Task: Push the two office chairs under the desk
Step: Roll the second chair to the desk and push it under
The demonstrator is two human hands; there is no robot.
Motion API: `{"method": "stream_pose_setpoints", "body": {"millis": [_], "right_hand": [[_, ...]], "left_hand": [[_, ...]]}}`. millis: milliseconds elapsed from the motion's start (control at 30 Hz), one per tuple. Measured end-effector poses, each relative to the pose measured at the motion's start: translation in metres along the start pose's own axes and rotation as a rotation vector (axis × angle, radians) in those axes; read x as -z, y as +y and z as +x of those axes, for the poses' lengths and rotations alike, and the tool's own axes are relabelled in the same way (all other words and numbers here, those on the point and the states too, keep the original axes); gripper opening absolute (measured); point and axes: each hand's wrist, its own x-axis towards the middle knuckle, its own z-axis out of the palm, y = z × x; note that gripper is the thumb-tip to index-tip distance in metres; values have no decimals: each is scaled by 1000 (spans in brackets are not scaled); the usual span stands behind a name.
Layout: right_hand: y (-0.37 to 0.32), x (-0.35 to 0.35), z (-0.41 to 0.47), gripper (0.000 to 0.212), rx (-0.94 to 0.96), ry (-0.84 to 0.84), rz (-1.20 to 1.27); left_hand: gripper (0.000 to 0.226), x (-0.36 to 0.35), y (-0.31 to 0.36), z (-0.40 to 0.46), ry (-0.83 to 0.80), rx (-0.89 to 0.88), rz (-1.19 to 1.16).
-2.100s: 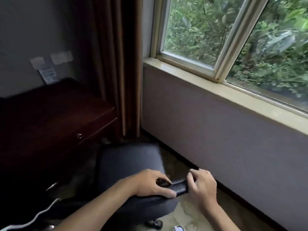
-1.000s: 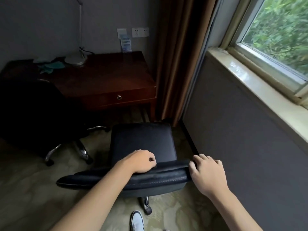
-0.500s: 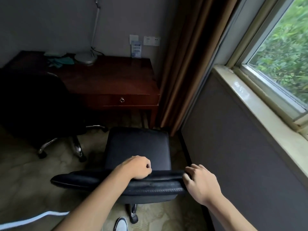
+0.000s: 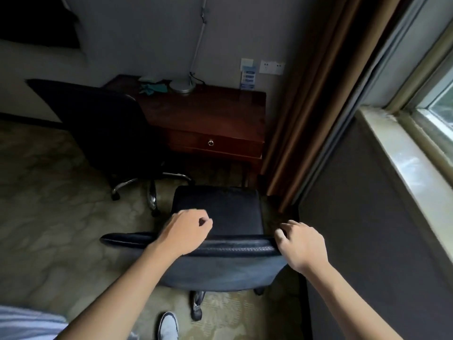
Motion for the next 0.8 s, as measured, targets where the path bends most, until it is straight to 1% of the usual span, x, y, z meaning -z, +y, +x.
{"method": "stream_pose_setpoints", "body": {"millis": [67,133,233,367,467,567,667,800], "right_hand": [[2,1,4,33,14,13,22],[6,3,14,32,15,26,24],[13,6,32,32,12,23,27],[34,12,65,29,44,25,-26],[43,17,96,26,48,32,-54],[46,22,130,30,39,54,-25],[40,17,148,32,19,81,5],[11,1,170,30,6,96,48]], "left_hand": [[40,0,-5,-17,26,85,79],[46,-1,-1,-23,94,113,172],[43,-4,17,-16,180,154,186],[39,-16,39,-3,228,227,203],[42,-21,56,11,291,207,199],[44,-18,65,40,314,211,188],[43,-14,53,61,325,213,211],[39,7,16,95,344,231,232]]}}
